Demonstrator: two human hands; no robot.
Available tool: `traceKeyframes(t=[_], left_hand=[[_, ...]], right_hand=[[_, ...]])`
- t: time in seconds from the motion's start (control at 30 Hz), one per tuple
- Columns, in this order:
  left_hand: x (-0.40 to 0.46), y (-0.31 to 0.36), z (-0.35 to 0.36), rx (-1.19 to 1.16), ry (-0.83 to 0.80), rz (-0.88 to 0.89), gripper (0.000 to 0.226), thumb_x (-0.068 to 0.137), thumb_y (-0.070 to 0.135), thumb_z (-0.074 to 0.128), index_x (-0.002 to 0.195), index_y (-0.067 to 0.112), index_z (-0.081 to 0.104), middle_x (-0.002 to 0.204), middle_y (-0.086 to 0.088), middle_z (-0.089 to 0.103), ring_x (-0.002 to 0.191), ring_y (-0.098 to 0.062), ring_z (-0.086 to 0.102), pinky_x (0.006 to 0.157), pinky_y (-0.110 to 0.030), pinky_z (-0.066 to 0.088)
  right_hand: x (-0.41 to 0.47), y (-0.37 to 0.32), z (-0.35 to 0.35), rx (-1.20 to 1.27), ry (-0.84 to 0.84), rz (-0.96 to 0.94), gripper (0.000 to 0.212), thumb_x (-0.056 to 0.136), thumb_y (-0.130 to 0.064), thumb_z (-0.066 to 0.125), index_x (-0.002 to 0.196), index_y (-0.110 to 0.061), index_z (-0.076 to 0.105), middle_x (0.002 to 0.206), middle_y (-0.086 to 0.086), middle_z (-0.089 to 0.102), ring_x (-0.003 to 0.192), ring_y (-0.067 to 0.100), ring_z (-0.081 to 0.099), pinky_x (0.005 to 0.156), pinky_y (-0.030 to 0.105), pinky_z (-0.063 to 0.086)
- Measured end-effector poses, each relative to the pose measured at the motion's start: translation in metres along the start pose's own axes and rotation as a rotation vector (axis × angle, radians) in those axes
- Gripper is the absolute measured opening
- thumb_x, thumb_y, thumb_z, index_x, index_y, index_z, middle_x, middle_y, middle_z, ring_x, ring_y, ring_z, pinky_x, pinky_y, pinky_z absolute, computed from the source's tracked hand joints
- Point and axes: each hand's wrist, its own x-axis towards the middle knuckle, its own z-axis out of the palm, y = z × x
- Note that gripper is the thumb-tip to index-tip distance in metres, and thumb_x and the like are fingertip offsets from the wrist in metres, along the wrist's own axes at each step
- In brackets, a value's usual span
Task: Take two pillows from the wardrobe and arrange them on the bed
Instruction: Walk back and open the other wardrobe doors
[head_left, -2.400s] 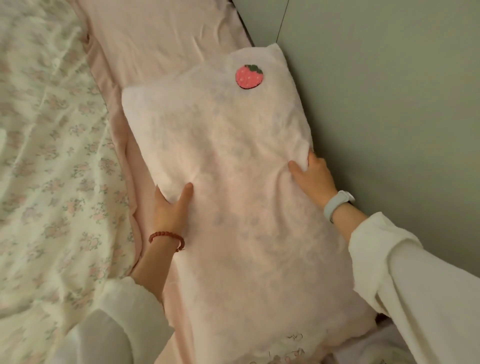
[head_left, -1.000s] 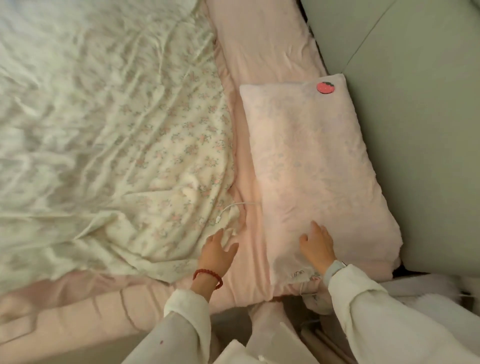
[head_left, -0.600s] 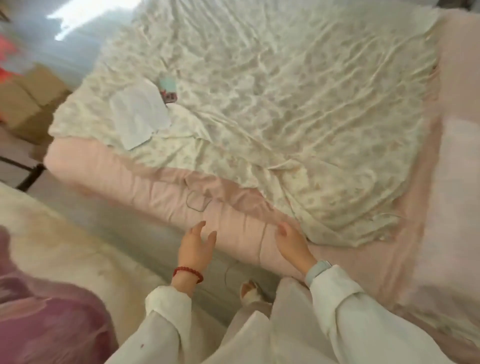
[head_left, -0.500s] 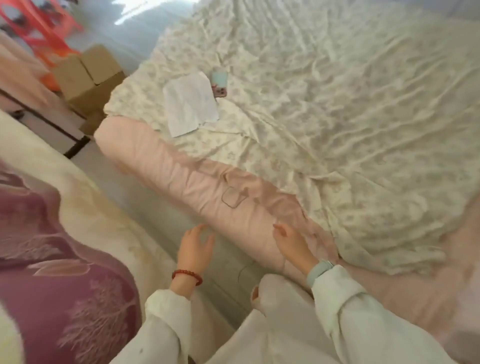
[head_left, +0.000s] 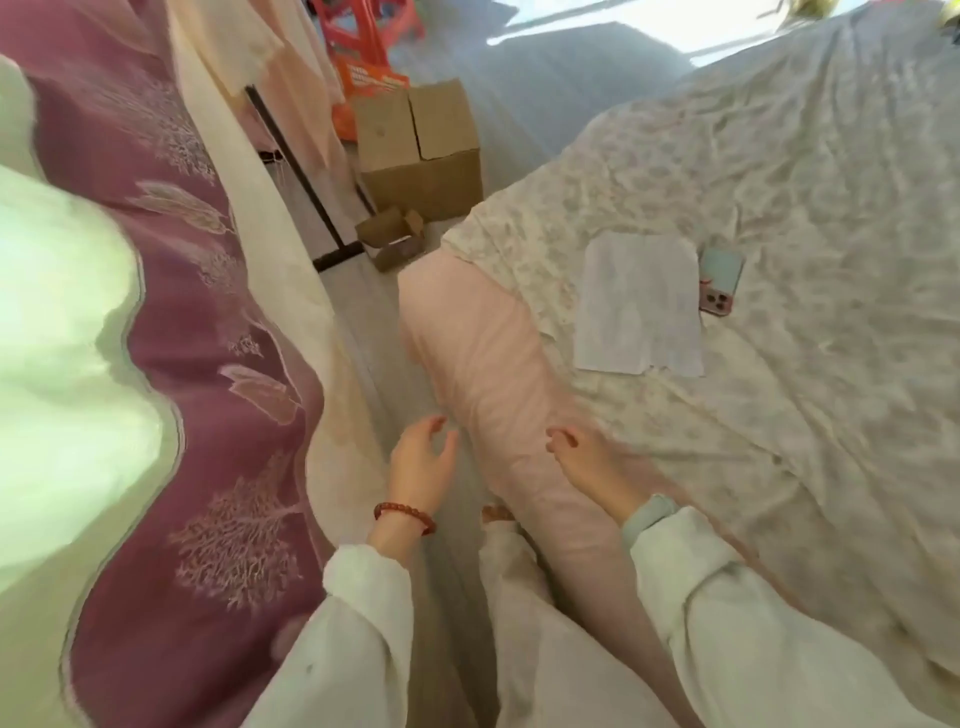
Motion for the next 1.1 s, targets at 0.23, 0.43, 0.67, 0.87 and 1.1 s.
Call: traceKeyframes(t=[0.23,0.43,0.67,0.87,1.1], left_hand=[[0.188,0.069,-0.102,-0.007,0.049,0.16,0.032,0.09,0.023,0.053,0.119,0.008,0.055,0.12,-0.011,0.06,0.107,-0.023,0.055,0.09,-0.031,0.042],[0.318,0.102,-0.175,-0.012,0.086,0.248,0.032,0.091,0.024,0.051,0.119,0.009,0.054,0.12,-0.012,0.059,0.107,-0.024,0.056,0.091,-0.036,0.045],[0.463,0.108,-0.227,-0.005,-0.028,0.373,0.03,0.091,0.024,0.052,0.118,0.011,0.055,0.117,-0.01,0.061,0.105,-0.021,0.057,0.083,-0.025,0.042],[0.574,0.114,-0.268,0.007,-0.085,0.266,0.031,0.091,0.026,0.051,0.118,0.011,0.055,0.118,-0.01,0.06,0.101,-0.018,0.056,0.083,-0.025,0.042],[0.698,0.168,-0.242,0.039,-0.173,0.336,0.029,0.091,0.024,0.051,0.117,0.013,0.055,0.117,-0.007,0.061,0.093,-0.009,0.051,0.083,-0.022,0.039]], right_hand=[[0.132,-0.158,-0.018,0.033,0.133,-0.073,0.029,0.092,-0.014,0.039,0.112,-0.009,0.059,0.117,0.012,0.063,0.108,0.028,0.057,0.091,0.031,0.041],[0.221,-0.272,-0.03,0.087,0.292,-0.171,0.026,0.09,-0.011,0.042,0.106,-0.008,0.062,0.107,0.013,0.068,0.102,0.026,0.06,0.091,0.036,0.045],[0.332,-0.345,-0.018,0.158,0.447,-0.08,0.026,0.09,-0.013,0.04,0.106,-0.011,0.061,0.105,0.012,0.068,0.098,0.029,0.061,0.089,0.042,0.046],[0.41,-0.391,0.005,0.295,0.444,0.019,0.025,0.089,-0.013,0.042,0.105,-0.013,0.061,0.1,0.011,0.067,0.101,0.031,0.06,0.09,0.044,0.045],[0.516,-0.422,-0.038,0.322,0.509,0.086,0.025,0.089,-0.014,0.042,0.105,-0.013,0.061,0.1,0.013,0.067,0.091,0.029,0.061,0.084,0.042,0.047]])
